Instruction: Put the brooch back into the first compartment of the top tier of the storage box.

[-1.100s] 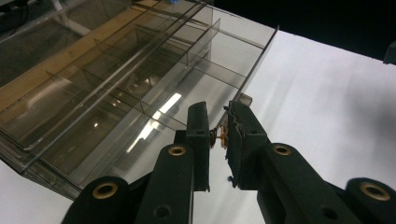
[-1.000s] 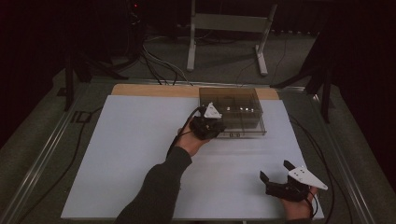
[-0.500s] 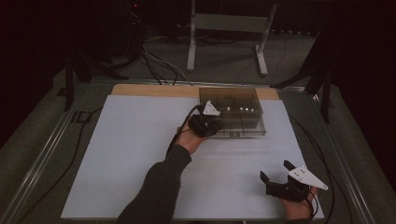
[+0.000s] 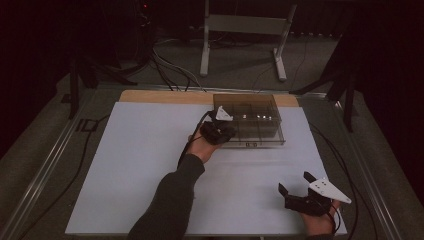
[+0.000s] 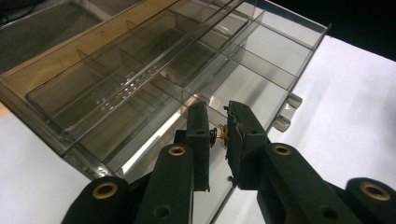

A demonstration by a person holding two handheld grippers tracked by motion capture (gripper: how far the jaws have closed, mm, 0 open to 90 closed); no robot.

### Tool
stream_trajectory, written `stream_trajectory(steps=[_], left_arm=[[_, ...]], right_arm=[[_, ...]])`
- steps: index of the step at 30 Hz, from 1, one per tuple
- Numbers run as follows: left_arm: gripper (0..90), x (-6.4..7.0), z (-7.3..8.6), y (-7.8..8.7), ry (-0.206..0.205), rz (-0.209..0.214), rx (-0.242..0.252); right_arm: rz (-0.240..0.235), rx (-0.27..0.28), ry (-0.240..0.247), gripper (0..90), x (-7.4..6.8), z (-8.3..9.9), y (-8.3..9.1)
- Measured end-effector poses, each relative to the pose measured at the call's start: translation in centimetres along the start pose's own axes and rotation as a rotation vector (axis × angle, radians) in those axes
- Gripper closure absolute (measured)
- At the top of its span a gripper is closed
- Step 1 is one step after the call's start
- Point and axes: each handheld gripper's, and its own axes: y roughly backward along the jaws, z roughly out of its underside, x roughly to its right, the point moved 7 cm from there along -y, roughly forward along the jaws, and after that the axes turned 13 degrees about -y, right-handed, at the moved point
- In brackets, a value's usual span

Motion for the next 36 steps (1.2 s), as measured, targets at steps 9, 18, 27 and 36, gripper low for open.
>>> stream_trajectory(steps=[9,18,27,36], left_arm=[[80.6,-0.5,0.3,-0.2,0.013,-0.017,-0.015],[80.5,-1.0,0.9,-0.7,0.034,-0.025,-0.04],[79.9,-1.1,1.4,-1.3,0.047,-0.04,-0.079],[35.2,-1.3,0.8,-0.3,0.106,-0.114,-0.001]], right_arm=[[-0.001,0.001,0.0,0.0,0.0,0.0,0.0],[-0.001,-0.001,-0.001,0.0,0.0,0.0,0.0],[-0.001,-0.003,-0.001,0.0,0.0,0.0,0.0],[0.002,-0.003,-0.001,0.0,0.1,0.0,0.0]])
